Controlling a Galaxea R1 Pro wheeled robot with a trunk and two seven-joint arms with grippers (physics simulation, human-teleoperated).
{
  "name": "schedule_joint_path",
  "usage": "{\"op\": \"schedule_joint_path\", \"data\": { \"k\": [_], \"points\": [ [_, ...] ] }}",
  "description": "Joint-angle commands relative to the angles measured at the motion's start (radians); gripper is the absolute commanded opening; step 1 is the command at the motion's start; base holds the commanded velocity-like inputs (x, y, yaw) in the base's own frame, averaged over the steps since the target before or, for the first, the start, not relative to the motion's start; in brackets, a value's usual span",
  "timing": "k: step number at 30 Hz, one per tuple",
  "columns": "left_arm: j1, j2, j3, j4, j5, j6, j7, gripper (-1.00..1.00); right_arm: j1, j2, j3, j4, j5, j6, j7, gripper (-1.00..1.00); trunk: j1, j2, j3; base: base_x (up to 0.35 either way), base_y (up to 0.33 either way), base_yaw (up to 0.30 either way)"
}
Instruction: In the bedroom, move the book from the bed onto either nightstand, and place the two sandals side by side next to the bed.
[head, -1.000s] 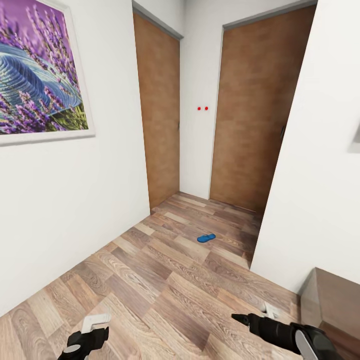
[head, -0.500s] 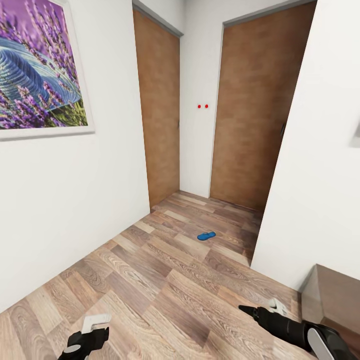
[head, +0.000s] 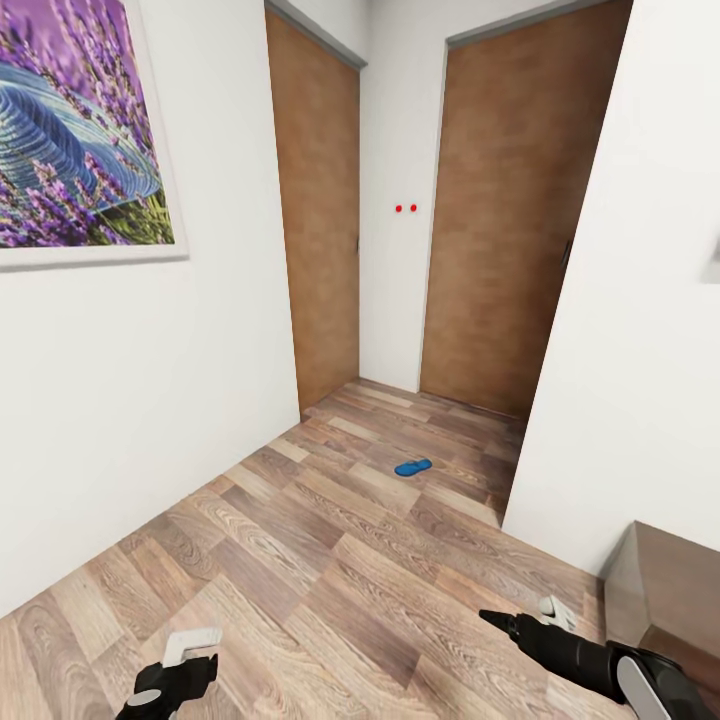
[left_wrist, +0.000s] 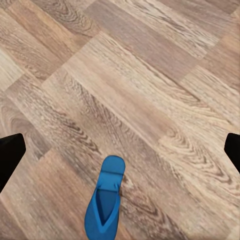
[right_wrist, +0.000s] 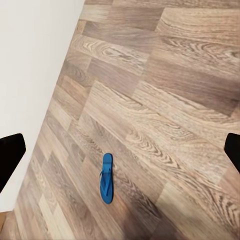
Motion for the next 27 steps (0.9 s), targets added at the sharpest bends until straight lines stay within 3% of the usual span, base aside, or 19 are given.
{"op": "schedule_joint_path", "data": {
  "k": [1, 27],
  "points": [
    [0.000, 0.000, -0.001, -0.002, 0.006, 0.005, 0.004, 1.00, -0.001, 0.000, -0.002, 0.000, -0.003, 0.007, 0.001, 1.00, 0.004, -0.008, -0.004, 0.000, 0.000, 0.000],
    [0.000, -0.001, -0.002, -0.001, 0.005, 0.005, 0.004, 1.00, -0.001, 0.000, 0.000, 0.000, -0.004, 0.007, 0.000, 1.00, 0.103, -0.190, -0.086, 0.000, 0.000, 0.000]
  ]
}}
